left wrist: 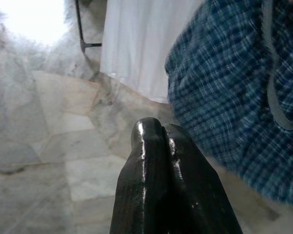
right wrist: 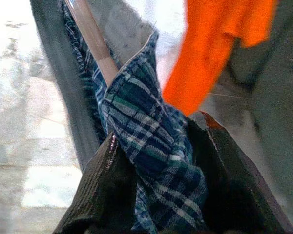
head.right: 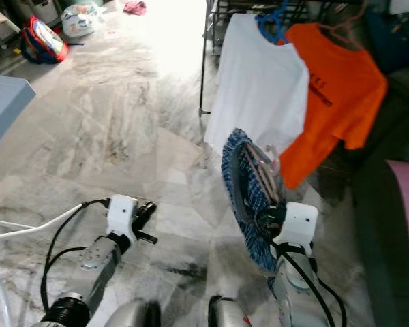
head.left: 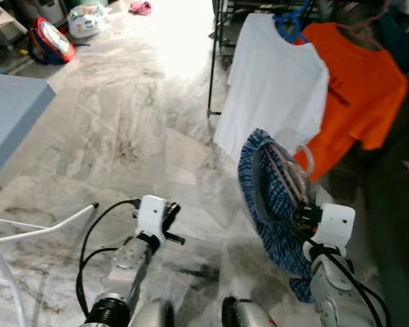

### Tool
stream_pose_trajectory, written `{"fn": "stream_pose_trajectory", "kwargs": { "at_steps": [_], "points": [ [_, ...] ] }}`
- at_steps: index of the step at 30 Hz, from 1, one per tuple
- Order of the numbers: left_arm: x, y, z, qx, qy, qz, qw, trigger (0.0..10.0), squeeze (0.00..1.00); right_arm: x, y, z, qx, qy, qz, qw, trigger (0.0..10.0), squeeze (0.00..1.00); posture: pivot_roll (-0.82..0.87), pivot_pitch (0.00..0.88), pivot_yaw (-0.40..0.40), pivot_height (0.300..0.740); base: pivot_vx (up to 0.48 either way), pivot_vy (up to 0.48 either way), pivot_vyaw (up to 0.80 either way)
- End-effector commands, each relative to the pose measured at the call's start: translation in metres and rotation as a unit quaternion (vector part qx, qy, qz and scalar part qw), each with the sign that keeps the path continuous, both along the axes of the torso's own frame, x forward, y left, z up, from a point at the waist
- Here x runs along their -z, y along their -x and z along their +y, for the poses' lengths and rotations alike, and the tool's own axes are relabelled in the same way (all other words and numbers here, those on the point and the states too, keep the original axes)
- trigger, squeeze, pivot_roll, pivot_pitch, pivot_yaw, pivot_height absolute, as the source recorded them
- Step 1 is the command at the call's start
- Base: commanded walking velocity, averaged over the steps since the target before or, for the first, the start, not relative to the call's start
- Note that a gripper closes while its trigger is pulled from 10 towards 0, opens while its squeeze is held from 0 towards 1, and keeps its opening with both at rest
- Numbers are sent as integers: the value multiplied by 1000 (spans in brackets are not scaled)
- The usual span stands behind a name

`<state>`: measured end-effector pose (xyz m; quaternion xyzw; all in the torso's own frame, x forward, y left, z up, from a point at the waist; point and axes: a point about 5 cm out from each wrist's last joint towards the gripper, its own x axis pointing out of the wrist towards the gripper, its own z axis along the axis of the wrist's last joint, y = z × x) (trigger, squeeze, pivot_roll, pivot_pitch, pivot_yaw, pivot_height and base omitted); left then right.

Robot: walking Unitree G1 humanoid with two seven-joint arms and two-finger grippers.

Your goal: Hang hanger

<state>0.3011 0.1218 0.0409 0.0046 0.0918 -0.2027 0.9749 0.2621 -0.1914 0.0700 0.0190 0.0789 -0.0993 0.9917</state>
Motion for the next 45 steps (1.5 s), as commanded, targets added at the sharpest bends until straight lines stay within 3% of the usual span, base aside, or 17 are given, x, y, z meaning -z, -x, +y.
{"fn": "stream_pose_trajectory", "kwargs": {
  "at_steps": [1,13,34,45],
  "points": [
    [9,7,11,-8,-12,17,1000,10000,0,-1,0,5,-7,-2,-2,1000,10000,0,-28,204,-31,740,0,0,0],
    [8,4,16,-12,6,23,1000,10000,0,-4,-5,7,-16,-4,-5,1000,10000,0,-18,200,-34,740,0,0,0],
    [8,5,13,0,1,20,1000,10000,0,-2,-3,10,-18,2,-3,1000,10000,0,-23,211,-28,740,0,359,0],
    [7,6,9,6,5,10,1000,10000,0,0,-2,10,-20,6,1,1000,10000,0,-19,213,-26,740,0,93,0]
  ]
}}
